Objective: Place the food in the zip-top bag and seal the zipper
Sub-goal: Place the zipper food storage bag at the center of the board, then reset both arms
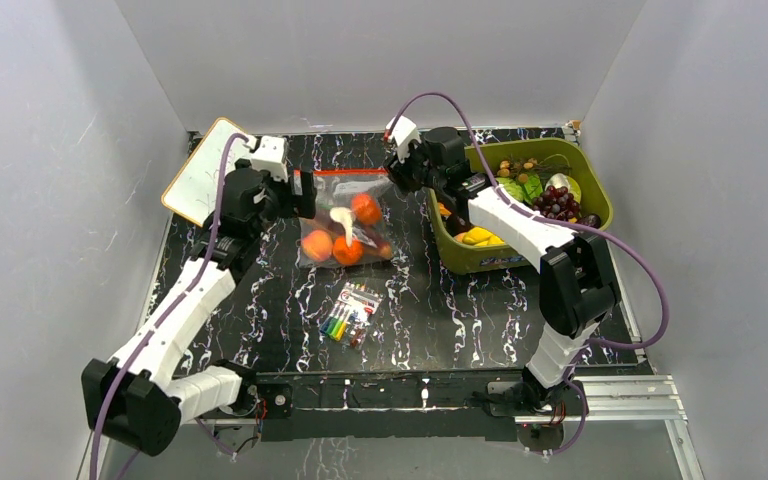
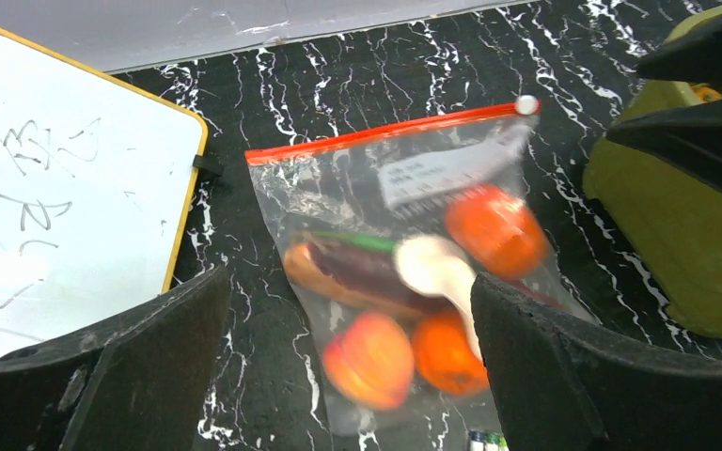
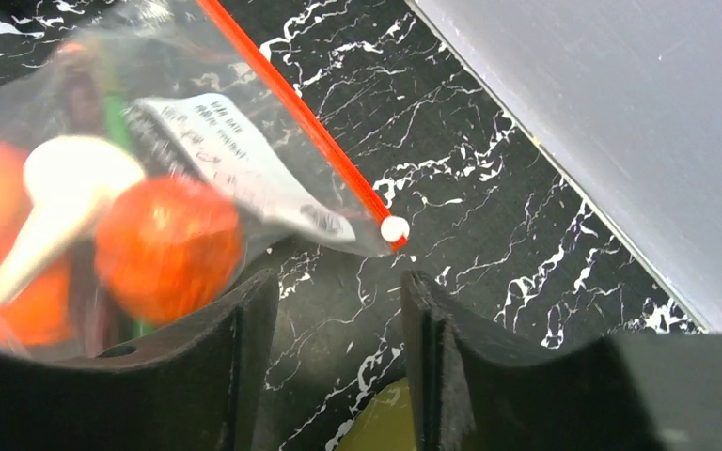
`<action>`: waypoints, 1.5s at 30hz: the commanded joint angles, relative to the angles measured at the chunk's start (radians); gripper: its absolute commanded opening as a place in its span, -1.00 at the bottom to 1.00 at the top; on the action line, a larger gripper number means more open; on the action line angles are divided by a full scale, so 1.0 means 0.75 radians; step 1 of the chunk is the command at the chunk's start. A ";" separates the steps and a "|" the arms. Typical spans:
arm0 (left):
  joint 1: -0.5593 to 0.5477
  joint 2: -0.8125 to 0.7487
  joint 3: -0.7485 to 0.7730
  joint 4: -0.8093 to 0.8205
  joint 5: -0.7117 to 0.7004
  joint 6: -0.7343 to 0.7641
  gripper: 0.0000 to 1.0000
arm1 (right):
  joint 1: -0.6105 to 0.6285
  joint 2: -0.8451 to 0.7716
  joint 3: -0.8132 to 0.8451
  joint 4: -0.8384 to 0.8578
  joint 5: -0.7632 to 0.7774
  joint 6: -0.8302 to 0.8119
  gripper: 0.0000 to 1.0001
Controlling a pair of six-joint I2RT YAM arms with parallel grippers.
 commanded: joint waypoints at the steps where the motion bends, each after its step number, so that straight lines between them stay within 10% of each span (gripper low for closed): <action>1: 0.004 -0.134 -0.064 -0.055 0.058 -0.086 0.97 | -0.004 -0.071 0.055 0.078 0.006 0.098 0.09; 8: 0.004 -0.229 -0.036 -0.186 0.075 -0.184 0.97 | -0.004 -0.264 -0.036 0.007 -0.038 0.206 0.95; 25: 0.005 -0.404 0.076 -0.297 0.136 -0.448 0.97 | -0.002 -0.826 -0.206 -0.373 0.093 0.957 0.96; 45: 0.005 -0.612 -0.093 -0.360 0.236 -0.520 0.97 | -0.004 -1.126 -0.440 -0.397 0.106 1.119 0.96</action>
